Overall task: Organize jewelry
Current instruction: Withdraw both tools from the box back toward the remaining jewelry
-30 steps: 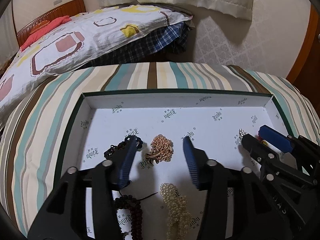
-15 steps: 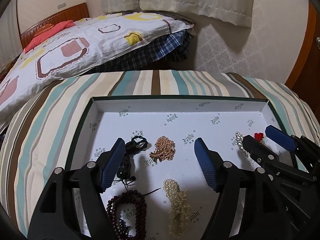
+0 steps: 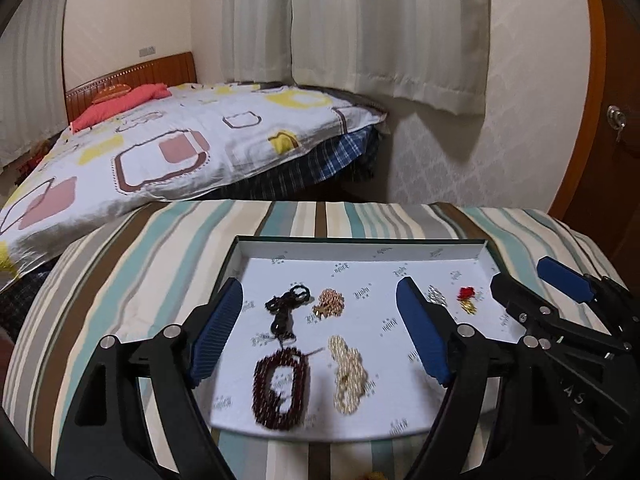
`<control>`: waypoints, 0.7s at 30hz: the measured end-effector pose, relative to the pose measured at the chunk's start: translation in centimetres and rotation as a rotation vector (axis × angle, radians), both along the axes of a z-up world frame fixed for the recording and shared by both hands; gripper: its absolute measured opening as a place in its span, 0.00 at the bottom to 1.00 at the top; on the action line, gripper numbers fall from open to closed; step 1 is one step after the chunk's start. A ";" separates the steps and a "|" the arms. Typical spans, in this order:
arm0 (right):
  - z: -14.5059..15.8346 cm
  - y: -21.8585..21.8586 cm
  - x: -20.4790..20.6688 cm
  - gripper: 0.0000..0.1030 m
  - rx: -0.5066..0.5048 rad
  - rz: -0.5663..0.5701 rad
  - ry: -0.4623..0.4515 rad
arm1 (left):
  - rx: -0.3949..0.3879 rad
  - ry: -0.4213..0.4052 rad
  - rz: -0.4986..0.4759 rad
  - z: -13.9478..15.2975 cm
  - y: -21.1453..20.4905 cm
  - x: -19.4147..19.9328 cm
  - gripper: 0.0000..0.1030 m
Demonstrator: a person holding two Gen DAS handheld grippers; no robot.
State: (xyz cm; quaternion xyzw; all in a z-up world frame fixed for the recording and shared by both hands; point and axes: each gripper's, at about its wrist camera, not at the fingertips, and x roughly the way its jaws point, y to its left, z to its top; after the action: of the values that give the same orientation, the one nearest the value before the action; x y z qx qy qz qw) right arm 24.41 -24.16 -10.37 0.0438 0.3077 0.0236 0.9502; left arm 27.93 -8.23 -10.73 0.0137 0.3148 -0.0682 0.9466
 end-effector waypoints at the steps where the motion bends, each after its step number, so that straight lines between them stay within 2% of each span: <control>1: 0.3 0.1 -0.6 0.59 0.000 0.001 -0.008 | -0.005 -0.005 0.001 0.2 0.1 -0.6 0.75; 11: 1.7 0.7 -6.7 0.61 -0.015 0.005 -0.057 | -0.039 -0.052 0.023 1.4 1.2 -7.1 0.76; 21: -0.4 -0.1 -11.5 0.61 0.003 -0.008 -0.033 | -0.064 -0.027 0.051 -0.7 3.2 -12.1 0.76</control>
State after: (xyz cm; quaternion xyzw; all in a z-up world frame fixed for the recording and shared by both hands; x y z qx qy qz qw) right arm 12.88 -24.25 -10.78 0.0460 0.2918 0.0210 0.9552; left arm 15.87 -5.03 -11.46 -0.0235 0.2997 -0.0540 0.9522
